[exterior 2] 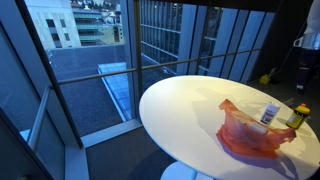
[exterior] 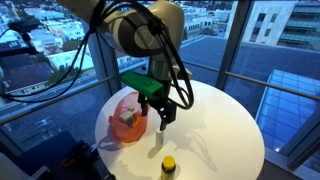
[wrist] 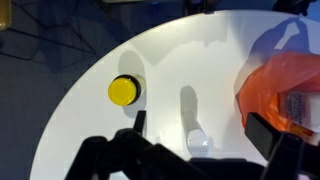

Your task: Remove the yellow and brown bottle from the plastic bag and put it on the table

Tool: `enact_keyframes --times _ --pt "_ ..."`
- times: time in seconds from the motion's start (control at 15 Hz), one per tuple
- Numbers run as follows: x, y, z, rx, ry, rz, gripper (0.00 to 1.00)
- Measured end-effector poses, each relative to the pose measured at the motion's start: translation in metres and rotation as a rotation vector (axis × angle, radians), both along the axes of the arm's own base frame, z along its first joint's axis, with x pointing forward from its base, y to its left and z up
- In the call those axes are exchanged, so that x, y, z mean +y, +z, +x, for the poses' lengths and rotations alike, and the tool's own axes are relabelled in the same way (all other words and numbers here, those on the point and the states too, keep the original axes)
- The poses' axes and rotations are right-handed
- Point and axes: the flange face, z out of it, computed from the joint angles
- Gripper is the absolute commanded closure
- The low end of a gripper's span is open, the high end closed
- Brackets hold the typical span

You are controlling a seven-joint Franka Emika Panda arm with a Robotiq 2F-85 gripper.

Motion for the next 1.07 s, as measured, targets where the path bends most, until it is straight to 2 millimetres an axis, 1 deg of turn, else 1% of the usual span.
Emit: enact_keyframes --times 0.33,0.53,0.67,0.8,0.93,1.0,1.07 --pt "0.040 0.050 -0.007 0.052 0.076 0.004 0.00" --pt "0.063 0.087 -0.008 0.028 0.124 -0.015 0.00" --pt "0.077 0.115 -0.010 0.005 0.153 -0.028 0.00" --pt "0.089 0.142 -0.012 -0.013 0.175 -0.038 0.00" --pt "0.098 0.164 -0.015 -0.024 0.189 -0.045 0.00" --pt "0.100 0.172 -0.017 -0.023 0.192 -0.046 0.00" --pt "0.101 0.175 -0.017 -0.026 0.194 -0.047 0.00"
